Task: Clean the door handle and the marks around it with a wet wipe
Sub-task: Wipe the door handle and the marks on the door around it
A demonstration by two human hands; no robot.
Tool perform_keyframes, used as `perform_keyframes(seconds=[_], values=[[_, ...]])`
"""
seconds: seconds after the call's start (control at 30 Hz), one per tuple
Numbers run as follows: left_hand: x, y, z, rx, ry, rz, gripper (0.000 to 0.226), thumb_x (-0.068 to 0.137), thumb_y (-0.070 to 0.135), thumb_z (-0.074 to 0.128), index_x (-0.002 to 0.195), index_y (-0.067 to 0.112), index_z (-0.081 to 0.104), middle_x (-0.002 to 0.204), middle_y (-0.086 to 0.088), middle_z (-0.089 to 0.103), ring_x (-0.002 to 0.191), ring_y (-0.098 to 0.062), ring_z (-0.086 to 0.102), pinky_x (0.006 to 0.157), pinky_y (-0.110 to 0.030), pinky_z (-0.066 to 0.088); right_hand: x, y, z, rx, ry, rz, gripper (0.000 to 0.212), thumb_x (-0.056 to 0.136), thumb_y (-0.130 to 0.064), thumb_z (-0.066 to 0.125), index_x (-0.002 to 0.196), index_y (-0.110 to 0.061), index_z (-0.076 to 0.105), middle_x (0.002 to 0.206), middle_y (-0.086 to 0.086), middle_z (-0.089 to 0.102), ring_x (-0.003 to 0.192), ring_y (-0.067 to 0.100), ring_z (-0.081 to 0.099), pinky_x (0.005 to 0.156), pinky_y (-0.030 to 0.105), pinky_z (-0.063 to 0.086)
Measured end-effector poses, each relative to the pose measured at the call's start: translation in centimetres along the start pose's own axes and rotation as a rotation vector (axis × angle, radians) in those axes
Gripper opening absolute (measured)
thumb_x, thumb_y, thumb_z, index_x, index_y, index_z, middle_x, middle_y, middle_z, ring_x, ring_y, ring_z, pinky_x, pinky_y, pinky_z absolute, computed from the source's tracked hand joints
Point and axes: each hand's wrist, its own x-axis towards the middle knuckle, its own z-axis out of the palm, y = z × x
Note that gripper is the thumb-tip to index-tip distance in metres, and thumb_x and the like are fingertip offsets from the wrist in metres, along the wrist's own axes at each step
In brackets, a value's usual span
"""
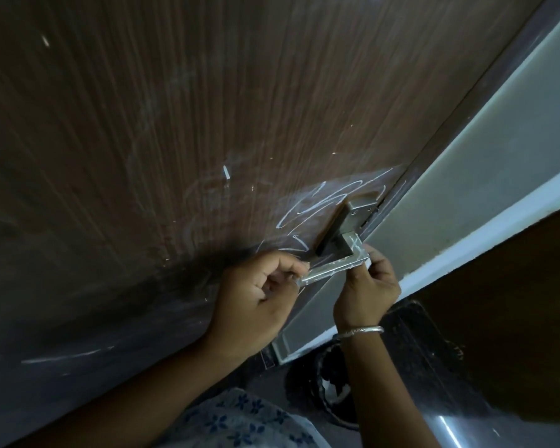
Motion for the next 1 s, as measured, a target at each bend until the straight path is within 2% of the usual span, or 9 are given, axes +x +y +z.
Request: perform_keyframes(seconds=[0.13, 0.2, 0.3, 0.4, 0.57, 0.7, 0.83, 0.93, 1.0], values=[[0.1, -0.1, 0.0, 0.027, -0.002, 0.028, 0.029, 0.078, 0.005, 0.06, 0.084, 0.033, 0.065, 0.086, 0.005, 0.073, 0.077, -0.008, 0.068, 0.068, -0.018, 0.053, -2.3, 1.1, 0.4, -0.083, -0.094, 0.012, 0.031, 0.076, 0.01, 0.065, 0.071, -0.02, 0.073, 0.062, -0.014, 0.065, 0.062, 0.002, 0.055, 0.057, 0.018, 0.049], [0.1, -0.1, -0.1, 0.032, 0.001, 0.043, 0.029, 0.079, 0.004, 0.06, 0.085, 0.032, 0.065, 0.083, 0.003, 0.073, 0.076, -0.01, 0.068, 0.066, -0.021, 0.054, -3.2, 1.1, 0.6, -0.03, -0.149, 0.016, 0.029, 0.077, 0.009, 0.067, 0.083, -0.018, 0.076, 0.073, -0.011, 0.071, 0.07, 0.005, 0.061, 0.063, 0.019, 0.052], [0.0, -0.3, -0.1, -0.001, 0.006, 0.042, 0.026, 0.08, 0.003, 0.058, 0.086, 0.027, 0.067, 0.086, 0.0, 0.072, 0.077, -0.017, 0.069, 0.068, -0.033, 0.056, -2.1, 0.8, 0.5, -0.049, -0.06, 0.01, 0.035, 0.076, 0.012, 0.062, 0.074, -0.021, 0.075, 0.064, -0.015, 0.069, 0.059, -0.003, 0.058, 0.054, 0.015, 0.048], [0.0, -0.3, 0.0, -0.011, 0.017, 0.035, 0.029, 0.08, 0.001, 0.056, 0.086, 0.027, 0.067, 0.088, 0.003, 0.072, 0.08, -0.017, 0.069, 0.07, -0.037, 0.057, -1.4, 0.8, 0.2, -0.053, -0.028, 0.011, 0.03, 0.076, 0.009, 0.062, 0.075, -0.02, 0.072, 0.061, -0.015, 0.067, 0.055, -0.003, 0.055, 0.051, 0.015, 0.047], [0.0, -0.2, 0.1, -0.011, 0.044, 0.021, 0.03, 0.08, 0.002, 0.056, 0.083, 0.029, 0.067, 0.085, 0.001, 0.073, 0.076, -0.023, 0.069, 0.064, -0.043, 0.056, -3.0, 1.2, 0.4, -0.053, -0.116, 0.008, 0.022, 0.076, 0.0, 0.069, 0.085, -0.019, 0.076, 0.073, -0.012, 0.071, 0.069, 0.004, 0.061, 0.06, 0.021, 0.051], [-0.1, 0.3, 0.2, -0.026, 0.053, 0.005, 0.031, 0.079, 0.002, 0.055, 0.08, 0.032, 0.066, 0.088, 0.002, 0.073, 0.076, -0.021, 0.068, 0.061, -0.036, 0.055, -0.4, 0.5, -0.1, -0.034, 0.003, 0.002, 0.014, 0.075, 0.0, 0.07, 0.082, -0.011, 0.073, 0.077, 0.003, 0.071, 0.073, 0.015, 0.063, 0.068, 0.033, 0.055], [-0.2, 0.2, 0.5, -0.024, 0.076, -0.017, 0.03, 0.078, 0.001, 0.055, 0.079, 0.03, 0.066, 0.086, 0.001, 0.073, 0.076, -0.022, 0.068, 0.058, -0.033, 0.054, -1.0, 0.9, 0.0, -0.049, -0.044, -0.008, 0.02, 0.075, -0.001, 0.068, 0.081, -0.019, 0.075, 0.07, -0.009, 0.071, 0.067, 0.005, 0.062, 0.06, 0.02, 0.051], [-0.2, 0.1, 0.7, -0.031, 0.091, -0.014, 0.028, 0.078, 0.0, 0.056, 0.08, 0.025, 0.067, 0.084, 0.0, 0.073, 0.073, -0.019, 0.067, 0.056, -0.026, 0.052, -2.3, 1.7, -0.1, -0.104, -0.093, 0.026, 0.015, 0.07, -0.014, 0.066, 0.064, -0.027, 0.071, 0.055, -0.014, 0.058, 0.057, 0.005, 0.048, 0.053, 0.023, 0.043], [-0.2, 0.1, 0.7, -0.022, 0.091, 0.004, 0.028, 0.078, -0.003, 0.056, 0.08, 0.023, 0.067, 0.085, 0.002, 0.073, 0.075, -0.012, 0.068, 0.058, -0.019, 0.051, -2.3, 1.7, -0.1, -0.1, -0.097, 0.018, 0.018, 0.071, -0.011, 0.065, 0.065, -0.027, 0.071, 0.056, -0.014, 0.059, 0.058, 0.005, 0.049, 0.053, 0.024, 0.044]])
